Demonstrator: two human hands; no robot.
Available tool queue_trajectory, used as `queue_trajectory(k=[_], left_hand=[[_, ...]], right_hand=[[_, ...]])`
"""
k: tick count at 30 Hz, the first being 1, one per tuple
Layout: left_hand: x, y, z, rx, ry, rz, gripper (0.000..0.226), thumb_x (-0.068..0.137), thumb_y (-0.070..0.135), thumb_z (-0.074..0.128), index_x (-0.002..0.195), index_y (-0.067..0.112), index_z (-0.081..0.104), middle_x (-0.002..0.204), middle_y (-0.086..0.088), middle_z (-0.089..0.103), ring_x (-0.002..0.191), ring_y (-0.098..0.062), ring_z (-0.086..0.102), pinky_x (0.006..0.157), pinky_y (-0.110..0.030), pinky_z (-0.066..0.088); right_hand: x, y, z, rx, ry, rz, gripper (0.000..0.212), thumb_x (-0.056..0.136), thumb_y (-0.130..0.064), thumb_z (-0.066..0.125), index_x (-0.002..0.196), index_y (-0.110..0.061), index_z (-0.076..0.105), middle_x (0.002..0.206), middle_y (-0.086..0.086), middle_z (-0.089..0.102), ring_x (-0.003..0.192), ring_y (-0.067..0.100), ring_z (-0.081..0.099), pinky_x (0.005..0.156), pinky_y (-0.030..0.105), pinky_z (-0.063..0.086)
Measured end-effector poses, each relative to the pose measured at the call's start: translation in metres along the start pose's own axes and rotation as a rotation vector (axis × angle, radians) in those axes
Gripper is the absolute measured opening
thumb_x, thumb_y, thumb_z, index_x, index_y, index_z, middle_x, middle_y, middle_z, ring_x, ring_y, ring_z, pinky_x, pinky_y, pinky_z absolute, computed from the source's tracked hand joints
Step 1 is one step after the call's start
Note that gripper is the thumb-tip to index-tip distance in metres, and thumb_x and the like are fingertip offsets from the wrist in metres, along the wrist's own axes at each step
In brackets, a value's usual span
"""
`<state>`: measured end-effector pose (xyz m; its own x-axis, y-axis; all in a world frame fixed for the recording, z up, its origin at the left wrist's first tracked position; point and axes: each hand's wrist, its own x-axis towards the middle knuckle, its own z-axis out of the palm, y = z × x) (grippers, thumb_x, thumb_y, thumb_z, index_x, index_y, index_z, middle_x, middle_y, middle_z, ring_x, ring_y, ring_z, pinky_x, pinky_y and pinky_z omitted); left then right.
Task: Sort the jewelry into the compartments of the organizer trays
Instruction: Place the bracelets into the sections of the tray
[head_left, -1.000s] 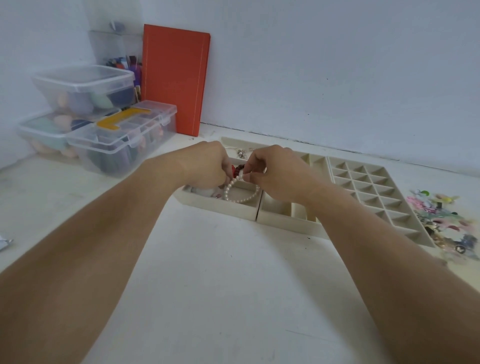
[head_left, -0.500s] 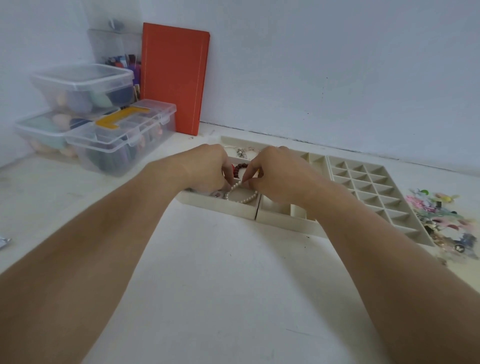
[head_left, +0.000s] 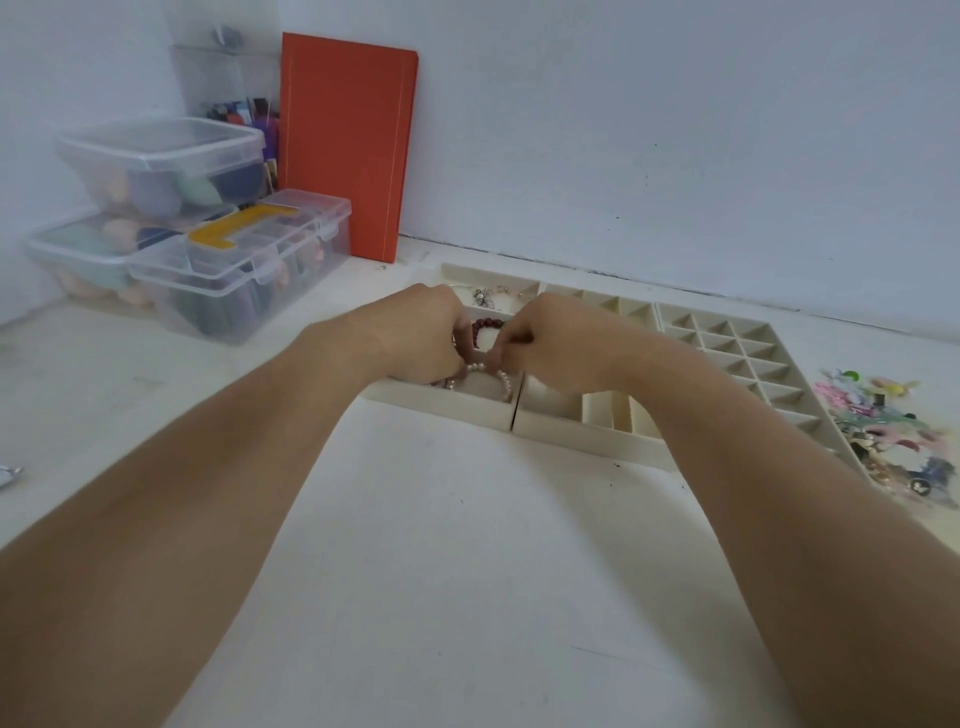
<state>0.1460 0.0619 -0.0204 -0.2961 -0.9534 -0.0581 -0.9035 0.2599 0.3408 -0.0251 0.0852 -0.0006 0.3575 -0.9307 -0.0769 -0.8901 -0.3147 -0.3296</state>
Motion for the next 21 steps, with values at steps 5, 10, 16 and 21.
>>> queue_trajectory(k=[5, 10, 16, 21], left_hand=[[0.001, -0.002, 0.001, 0.009, 0.010, -0.013, 0.014, 0.081, 0.020, 0.077, 0.089, 0.031, 0.077, 0.080, 0.005, 0.069, 0.081, -0.015, 0.066, 0.077, -0.032, 0.057], [0.000, -0.003, -0.001, 0.001, 0.008, -0.031, 0.019, 0.081, 0.015, 0.076, 0.090, 0.031, 0.080, 0.079, 0.006, 0.072, 0.080, -0.015, 0.068, 0.079, -0.034, 0.059], [0.001, -0.005, -0.002, 0.023, 0.012, -0.029, 0.021, 0.082, 0.015, 0.075, 0.093, 0.032, 0.080, 0.081, 0.009, 0.071, 0.083, -0.014, 0.067, 0.081, -0.035, 0.058], [0.002, -0.007, -0.007, 0.005, -0.018, -0.051, 0.014, 0.075, 0.020, 0.084, 0.080, 0.032, 0.077, 0.078, 0.007, 0.075, 0.081, -0.015, 0.070, 0.079, -0.037, 0.061]], right_hand=[[0.004, 0.006, 0.000, 0.021, 0.091, 0.034, 0.018, 0.098, -0.031, 0.058, 0.086, -0.035, 0.072, 0.074, -0.014, 0.057, 0.067, 0.007, 0.053, 0.057, 0.025, 0.039], [-0.001, -0.004, 0.006, -0.096, -0.077, 0.060, 0.033, 0.102, -0.035, 0.047, 0.087, -0.029, 0.075, 0.066, -0.008, 0.056, 0.067, 0.011, 0.054, 0.055, 0.027, 0.035], [-0.002, -0.007, 0.009, -0.212, -0.024, 0.108, 0.027, 0.097, -0.032, 0.047, 0.100, -0.024, 0.072, 0.080, -0.002, 0.061, 0.077, 0.020, 0.061, 0.066, 0.032, 0.049], [-0.006, -0.010, 0.007, -0.174, -0.054, 0.075, 0.024, 0.096, -0.028, 0.052, 0.097, -0.023, 0.075, 0.084, -0.002, 0.066, 0.081, 0.018, 0.063, 0.069, 0.029, 0.050]])
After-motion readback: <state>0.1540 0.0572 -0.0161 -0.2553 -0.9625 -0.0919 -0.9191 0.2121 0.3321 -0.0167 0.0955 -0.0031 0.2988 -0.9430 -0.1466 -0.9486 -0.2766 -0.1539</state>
